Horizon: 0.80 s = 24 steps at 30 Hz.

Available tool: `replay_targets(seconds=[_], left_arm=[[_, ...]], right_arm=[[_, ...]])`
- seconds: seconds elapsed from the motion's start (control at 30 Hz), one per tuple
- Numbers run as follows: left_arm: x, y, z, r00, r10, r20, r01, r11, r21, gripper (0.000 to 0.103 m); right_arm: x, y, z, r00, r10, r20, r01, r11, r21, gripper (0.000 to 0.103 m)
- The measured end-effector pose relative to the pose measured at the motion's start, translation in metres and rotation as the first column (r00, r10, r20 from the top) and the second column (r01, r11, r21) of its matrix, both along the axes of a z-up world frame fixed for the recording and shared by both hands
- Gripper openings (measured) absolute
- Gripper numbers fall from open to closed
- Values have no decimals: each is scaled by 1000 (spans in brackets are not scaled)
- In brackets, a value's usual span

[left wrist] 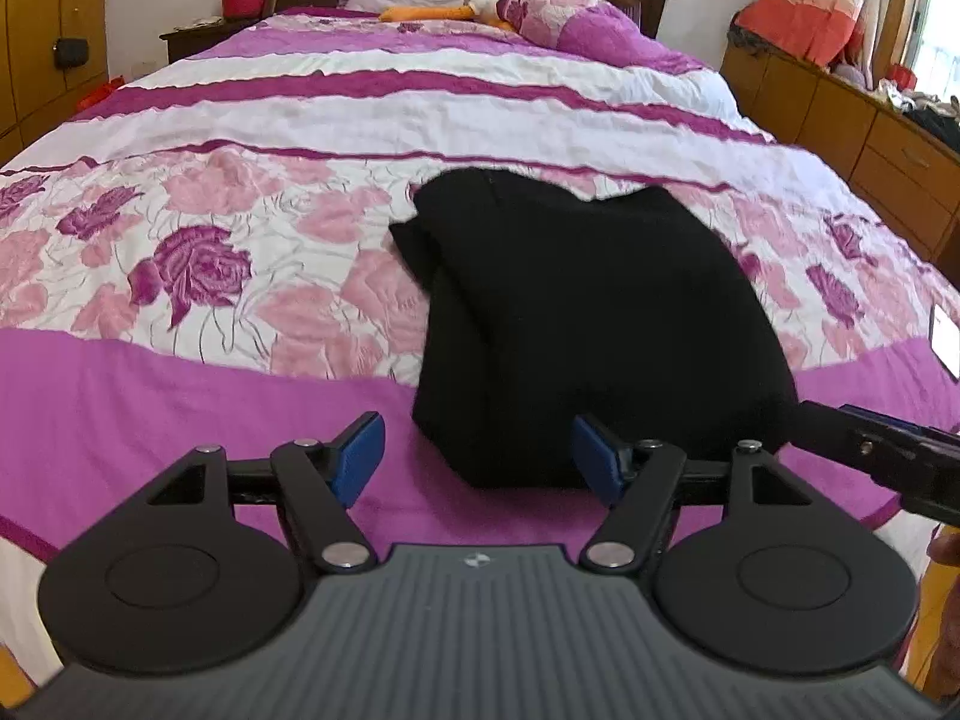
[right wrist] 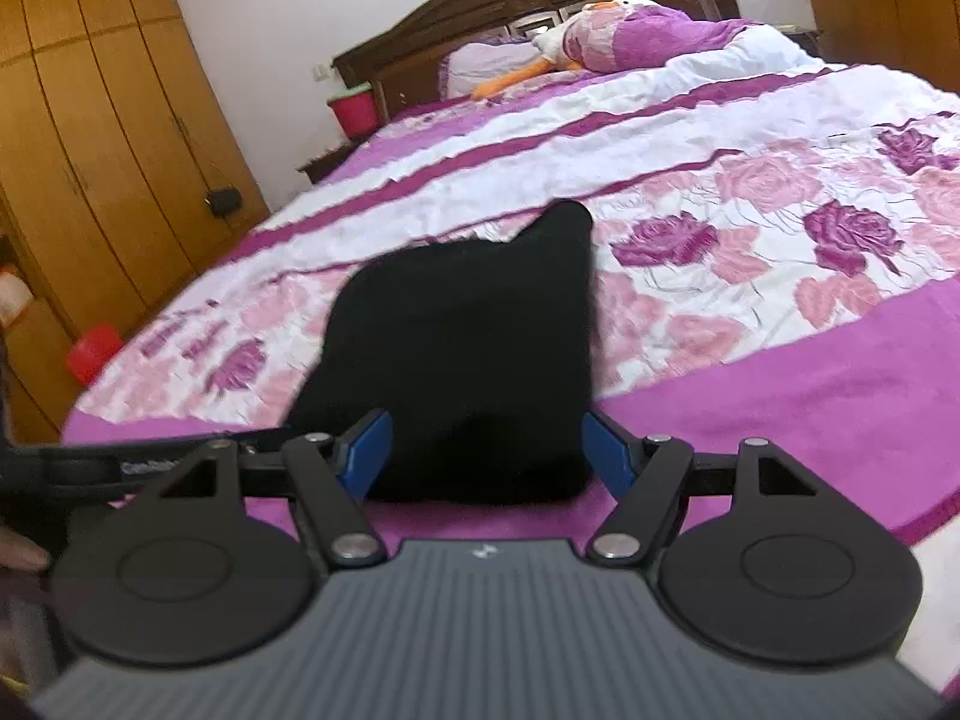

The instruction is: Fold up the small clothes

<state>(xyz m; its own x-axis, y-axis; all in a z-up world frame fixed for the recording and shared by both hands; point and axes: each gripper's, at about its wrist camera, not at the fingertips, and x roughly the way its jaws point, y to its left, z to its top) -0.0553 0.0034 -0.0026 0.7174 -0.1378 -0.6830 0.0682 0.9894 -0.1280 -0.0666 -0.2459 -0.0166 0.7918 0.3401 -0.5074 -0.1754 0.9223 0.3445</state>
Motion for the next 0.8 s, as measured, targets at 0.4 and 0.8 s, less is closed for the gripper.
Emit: replay_targets(seconds=[0.4, 0.8], left_arm=[[-8, -14, -33, 998, 35, -60, -32, 998, 59, 75], [-4, -22, -42, 998, 34, -60, -28, 995, 96, 77]], right_arm=[[-9, 18, -29, 998, -35, -49, 30, 995, -99, 72], [-6, 23, -43, 994, -42, -102, 30, 993, -116, 72]])
